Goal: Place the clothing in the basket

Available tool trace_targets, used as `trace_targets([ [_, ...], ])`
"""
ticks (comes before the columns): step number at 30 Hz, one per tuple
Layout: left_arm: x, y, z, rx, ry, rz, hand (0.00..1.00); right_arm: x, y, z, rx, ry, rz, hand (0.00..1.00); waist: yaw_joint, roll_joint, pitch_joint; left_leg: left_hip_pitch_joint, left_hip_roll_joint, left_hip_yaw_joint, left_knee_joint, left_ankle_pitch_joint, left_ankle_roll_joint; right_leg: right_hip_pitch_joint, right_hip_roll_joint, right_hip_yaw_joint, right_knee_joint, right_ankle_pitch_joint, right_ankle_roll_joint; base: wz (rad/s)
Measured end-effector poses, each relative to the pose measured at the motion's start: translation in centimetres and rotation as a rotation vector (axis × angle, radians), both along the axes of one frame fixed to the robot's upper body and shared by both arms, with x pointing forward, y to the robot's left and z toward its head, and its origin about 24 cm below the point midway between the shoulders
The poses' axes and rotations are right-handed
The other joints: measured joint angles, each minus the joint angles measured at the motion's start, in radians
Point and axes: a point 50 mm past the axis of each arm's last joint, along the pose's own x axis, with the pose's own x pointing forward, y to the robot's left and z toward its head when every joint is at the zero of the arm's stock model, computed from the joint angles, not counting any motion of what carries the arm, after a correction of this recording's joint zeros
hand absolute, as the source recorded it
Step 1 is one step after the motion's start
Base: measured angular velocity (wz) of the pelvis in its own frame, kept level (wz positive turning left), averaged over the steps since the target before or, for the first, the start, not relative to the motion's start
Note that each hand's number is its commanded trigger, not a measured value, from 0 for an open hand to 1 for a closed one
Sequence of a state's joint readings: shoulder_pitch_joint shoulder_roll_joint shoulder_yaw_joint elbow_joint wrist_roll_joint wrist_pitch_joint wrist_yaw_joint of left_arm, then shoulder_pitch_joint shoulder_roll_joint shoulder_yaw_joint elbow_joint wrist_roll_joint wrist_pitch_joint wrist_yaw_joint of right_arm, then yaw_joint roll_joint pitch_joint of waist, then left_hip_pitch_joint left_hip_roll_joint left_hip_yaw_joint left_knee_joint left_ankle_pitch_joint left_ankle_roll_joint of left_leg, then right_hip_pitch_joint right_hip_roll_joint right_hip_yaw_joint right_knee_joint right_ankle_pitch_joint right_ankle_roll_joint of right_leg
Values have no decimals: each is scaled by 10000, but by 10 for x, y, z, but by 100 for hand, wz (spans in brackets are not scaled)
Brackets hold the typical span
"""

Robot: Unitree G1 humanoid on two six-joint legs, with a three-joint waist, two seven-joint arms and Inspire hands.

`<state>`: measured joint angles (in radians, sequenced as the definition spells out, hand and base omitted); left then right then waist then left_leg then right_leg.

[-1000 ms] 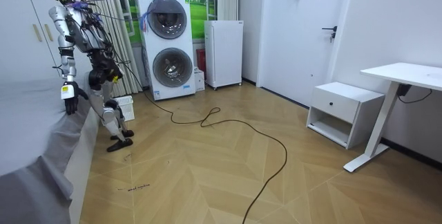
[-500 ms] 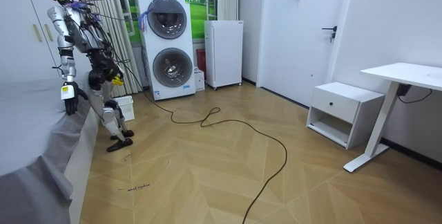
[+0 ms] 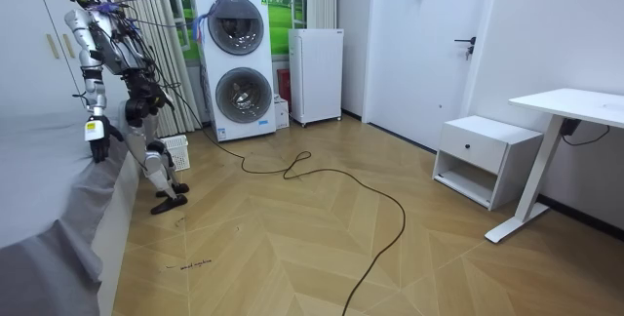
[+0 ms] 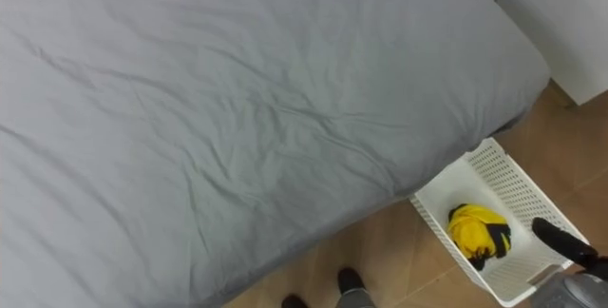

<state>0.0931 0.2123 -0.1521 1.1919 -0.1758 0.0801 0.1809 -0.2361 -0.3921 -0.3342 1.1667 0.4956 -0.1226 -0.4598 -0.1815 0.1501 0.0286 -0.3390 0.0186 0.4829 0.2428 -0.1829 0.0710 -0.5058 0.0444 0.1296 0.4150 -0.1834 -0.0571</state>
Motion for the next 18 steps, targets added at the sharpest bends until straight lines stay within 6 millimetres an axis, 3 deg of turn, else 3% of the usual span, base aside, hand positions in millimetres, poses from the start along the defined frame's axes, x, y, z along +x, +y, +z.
trace_targets([
  [10,0,0,0,-33,-229,-44,0,-32,0,-15,-131,874,508,0,268,-57,-20,759,8,-221,-63,1,-7,992,-114,-461,-340,-10,-20,7],
  [13,-1,0,1,-41,-427,100,0,-38,7,-23,82,1153,1106,0,416,-276,-50,1110,18,-320,-121,12,-25,1421,-120,-581,-497,-22,-25,11],
  [15,-3,2,3,15,-600,38,0,-43,16,-31,375,1399,1562,0,446,-440,-146,1322,19,-700,-122,32,-56,1848,-171,-942,-788,-4,-39,41],
  [18,-1,2,4,108,-673,-323,0,-52,30,-43,850,1644,2069,0,537,-630,-224,1764,9,-1171,-175,40,-67,2675,-235,-1479,-1277,58,-53,53],
])
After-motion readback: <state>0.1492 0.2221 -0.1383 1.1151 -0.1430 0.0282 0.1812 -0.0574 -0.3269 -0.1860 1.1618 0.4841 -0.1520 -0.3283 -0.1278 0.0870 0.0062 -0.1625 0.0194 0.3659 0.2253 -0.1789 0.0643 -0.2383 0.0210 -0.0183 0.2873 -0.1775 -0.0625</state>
